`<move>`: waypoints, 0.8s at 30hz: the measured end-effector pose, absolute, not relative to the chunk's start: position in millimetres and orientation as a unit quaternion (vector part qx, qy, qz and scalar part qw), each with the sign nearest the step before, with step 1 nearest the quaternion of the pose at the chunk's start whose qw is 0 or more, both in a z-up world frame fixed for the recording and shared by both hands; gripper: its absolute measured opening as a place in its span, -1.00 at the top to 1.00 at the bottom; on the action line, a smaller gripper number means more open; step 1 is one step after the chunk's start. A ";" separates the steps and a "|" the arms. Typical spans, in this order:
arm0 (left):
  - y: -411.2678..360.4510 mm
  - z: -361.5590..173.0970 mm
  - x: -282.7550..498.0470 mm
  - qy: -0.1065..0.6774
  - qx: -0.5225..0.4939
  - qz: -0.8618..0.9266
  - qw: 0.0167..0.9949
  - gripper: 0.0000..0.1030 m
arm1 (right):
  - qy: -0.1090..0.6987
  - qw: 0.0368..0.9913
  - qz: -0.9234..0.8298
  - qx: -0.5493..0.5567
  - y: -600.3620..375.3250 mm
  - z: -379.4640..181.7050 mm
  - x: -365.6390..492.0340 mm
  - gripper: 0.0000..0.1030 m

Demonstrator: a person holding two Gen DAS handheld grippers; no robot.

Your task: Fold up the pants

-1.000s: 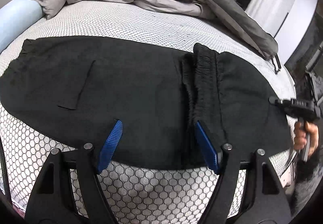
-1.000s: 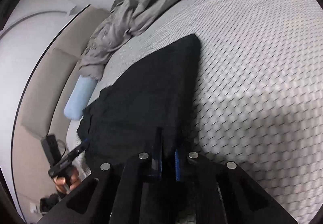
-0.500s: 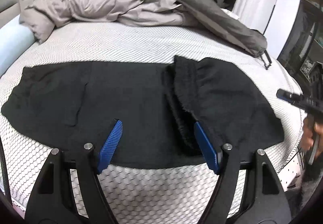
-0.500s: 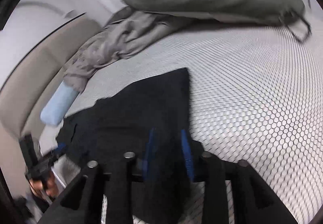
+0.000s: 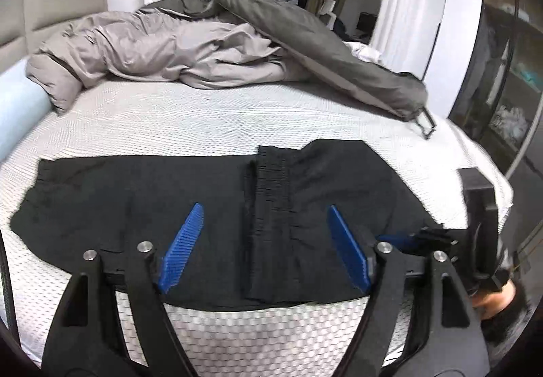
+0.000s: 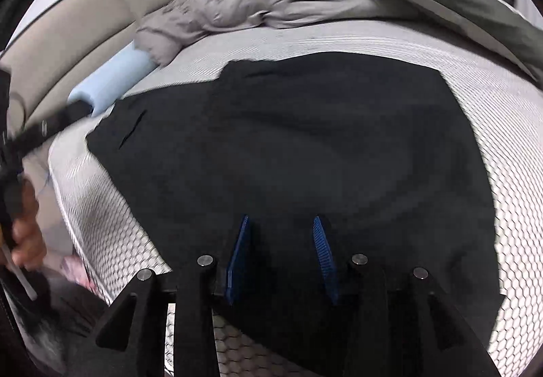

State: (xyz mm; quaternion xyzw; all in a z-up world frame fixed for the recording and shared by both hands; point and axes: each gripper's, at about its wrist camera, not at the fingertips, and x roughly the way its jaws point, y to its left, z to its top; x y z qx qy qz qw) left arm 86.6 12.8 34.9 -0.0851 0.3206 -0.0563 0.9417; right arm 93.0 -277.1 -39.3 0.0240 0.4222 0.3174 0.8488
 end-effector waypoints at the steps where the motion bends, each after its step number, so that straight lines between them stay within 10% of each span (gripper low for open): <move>1: 2.6 29.0 89.4 0.331 -0.079 -0.073 0.937 -0.45 | 0.422 0.847 0.323 0.023 -275.5 -40.1 91.7 0.23; 9: -52.8 -48.1 121.8 0.422 0.038 -0.145 0.894 -0.37 | 0.412 0.864 0.291 0.011 -299.7 -47.3 88.4 0.24; 24: -58.7 -2.7 134.9 0.391 0.033 -0.158 0.906 -0.40 | 0.380 0.886 0.264 0.030 -309.1 -31.8 92.9 0.16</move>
